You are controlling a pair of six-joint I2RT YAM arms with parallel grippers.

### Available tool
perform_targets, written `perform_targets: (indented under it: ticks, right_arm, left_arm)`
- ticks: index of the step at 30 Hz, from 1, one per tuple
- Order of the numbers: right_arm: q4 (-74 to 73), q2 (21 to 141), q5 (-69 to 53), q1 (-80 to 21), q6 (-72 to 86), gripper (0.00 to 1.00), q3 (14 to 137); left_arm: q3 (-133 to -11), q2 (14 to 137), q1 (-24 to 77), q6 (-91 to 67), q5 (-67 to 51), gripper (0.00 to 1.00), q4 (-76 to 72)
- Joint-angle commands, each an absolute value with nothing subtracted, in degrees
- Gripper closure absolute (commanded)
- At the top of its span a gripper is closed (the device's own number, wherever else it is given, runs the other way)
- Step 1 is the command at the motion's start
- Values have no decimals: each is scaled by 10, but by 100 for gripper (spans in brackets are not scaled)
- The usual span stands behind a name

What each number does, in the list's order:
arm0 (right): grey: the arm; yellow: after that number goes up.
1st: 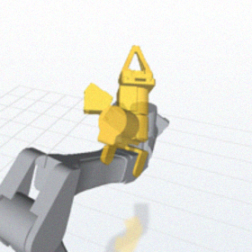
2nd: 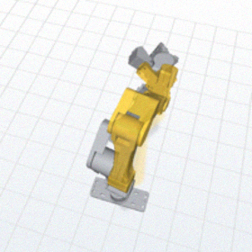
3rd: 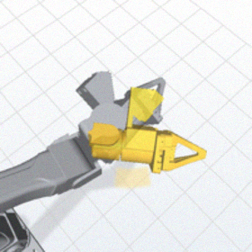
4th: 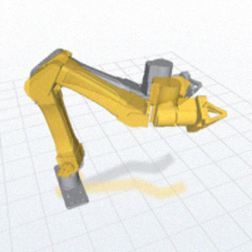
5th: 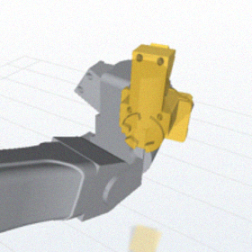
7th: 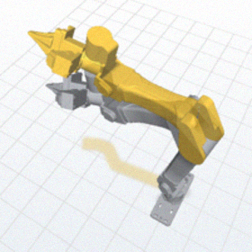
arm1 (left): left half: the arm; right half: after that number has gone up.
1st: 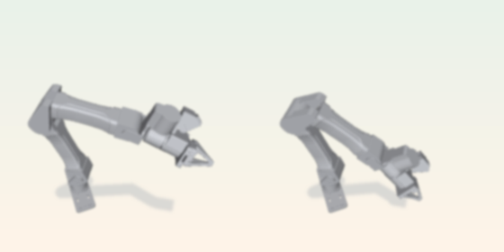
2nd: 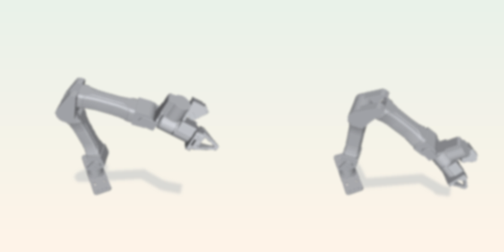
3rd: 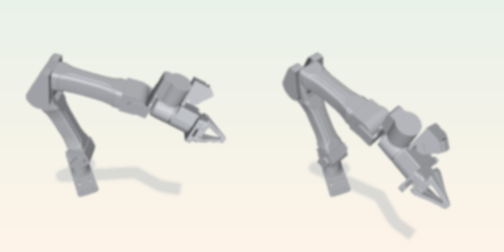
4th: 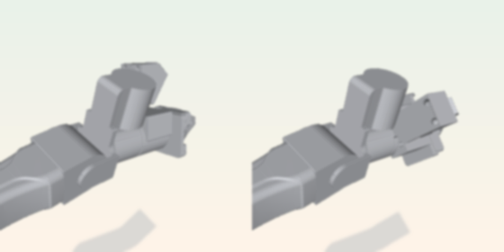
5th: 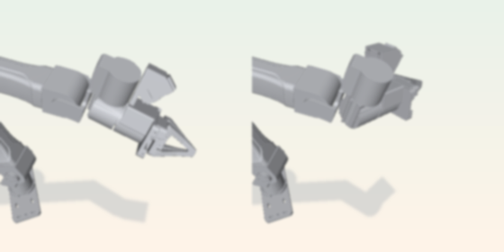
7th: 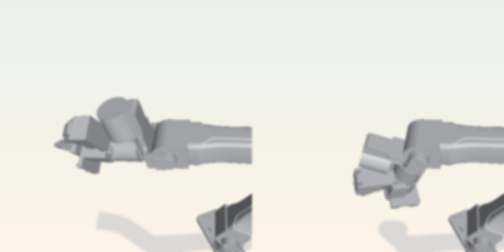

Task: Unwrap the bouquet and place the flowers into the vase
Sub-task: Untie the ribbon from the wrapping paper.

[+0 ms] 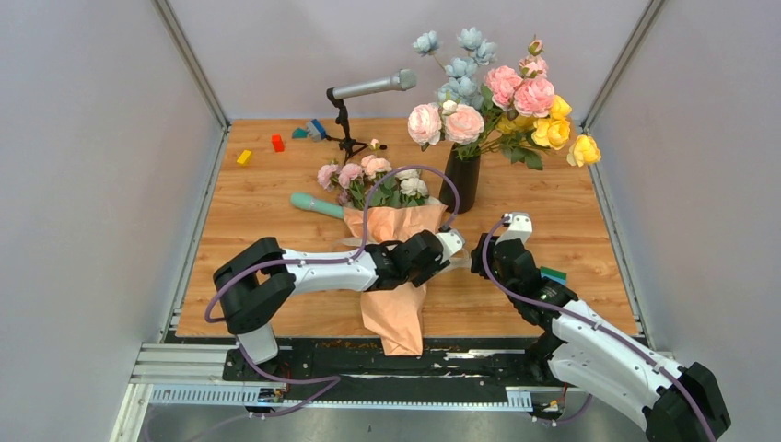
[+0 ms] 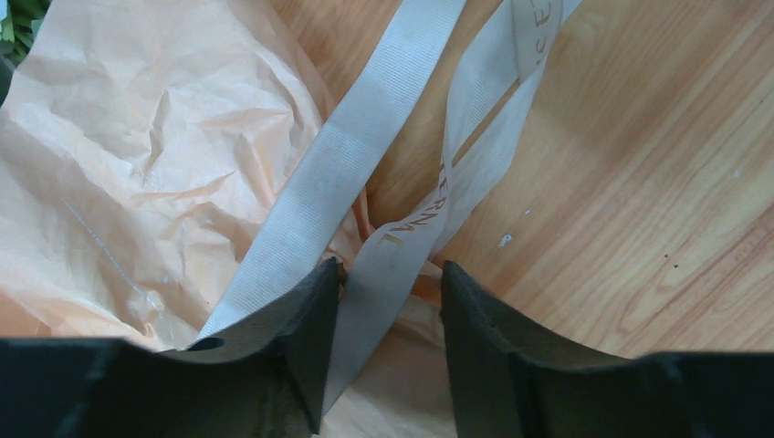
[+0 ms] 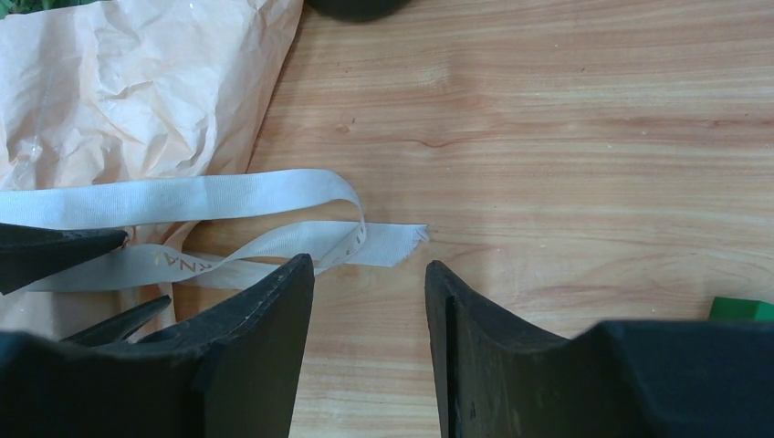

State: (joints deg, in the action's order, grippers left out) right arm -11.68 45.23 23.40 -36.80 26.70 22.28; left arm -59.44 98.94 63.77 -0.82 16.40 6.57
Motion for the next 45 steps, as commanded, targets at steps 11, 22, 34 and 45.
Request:
perform_targets:
  ticks: [11, 22, 34, 45]
  right_arm:
    - [-102, 442, 226, -363, 263, 51, 217]
    - [-102, 440, 223, -364, 263, 51, 218]
    - [-104, 438, 220, -364, 260, 51, 220]
    - [-103, 428, 198, -364, 251, 51, 222]
  left_arm:
    - [-616, 959, 650, -15, 203, 65, 50]
    - [-616, 938, 650, -29, 208, 81, 53]
    - [-585, 869, 650, -64, 220, 100, 44]
    - [-558, 788, 636, -107, 251, 100, 86]
